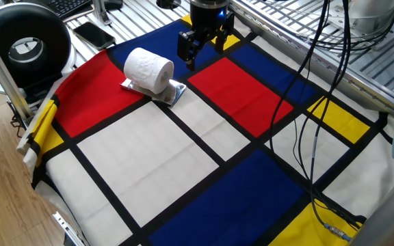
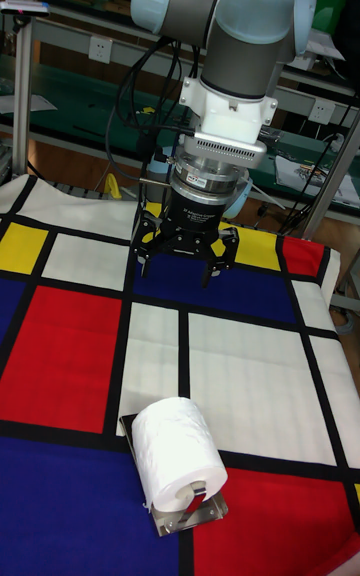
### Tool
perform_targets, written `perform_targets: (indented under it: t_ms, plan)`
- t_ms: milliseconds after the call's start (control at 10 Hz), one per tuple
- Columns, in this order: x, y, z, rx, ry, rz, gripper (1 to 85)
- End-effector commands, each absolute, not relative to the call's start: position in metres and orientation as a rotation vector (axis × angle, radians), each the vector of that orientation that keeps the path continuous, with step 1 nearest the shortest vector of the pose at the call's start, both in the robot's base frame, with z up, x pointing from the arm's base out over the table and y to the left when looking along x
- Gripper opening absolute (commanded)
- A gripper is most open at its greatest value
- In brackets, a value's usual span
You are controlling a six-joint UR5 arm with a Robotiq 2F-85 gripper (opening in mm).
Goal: Take the roll of paper down from the shelf
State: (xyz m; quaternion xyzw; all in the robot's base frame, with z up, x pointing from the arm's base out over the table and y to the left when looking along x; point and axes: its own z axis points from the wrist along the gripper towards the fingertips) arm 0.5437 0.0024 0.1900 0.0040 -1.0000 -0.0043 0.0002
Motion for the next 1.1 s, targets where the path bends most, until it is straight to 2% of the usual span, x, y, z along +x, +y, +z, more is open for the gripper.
perform_targets:
  t_ms: [0,100,200,300,600,700,800,900,1000]
  plan:
    - [0.544,0.005,0.19,0.012,-3.141,-0.014,84.0]
    - [0.579,0.03,0.192,0.345,-3.267,-0.122,22.0]
    - [0.555,0.033,0.183,-0.044,-3.174,-0.107,18.7]
    - [0.547,0.047,0.18,-0.126,-3.132,-0.172,7.0]
    - [0.556,0.034,0.179,-0.115,-3.173,-0.101,3.3]
    - [0.56,0.038,0.18,-0.099,-3.186,-0.121,2.0]
    - [0.558,0.041,0.18,-0.091,-3.176,-0.14,5.3]
    - [0.562,0.04,0.18,-0.017,-3.196,-0.134,19.7]
    - [0.563,0.034,0.18,0.014,-3.201,-0.099,20.3]
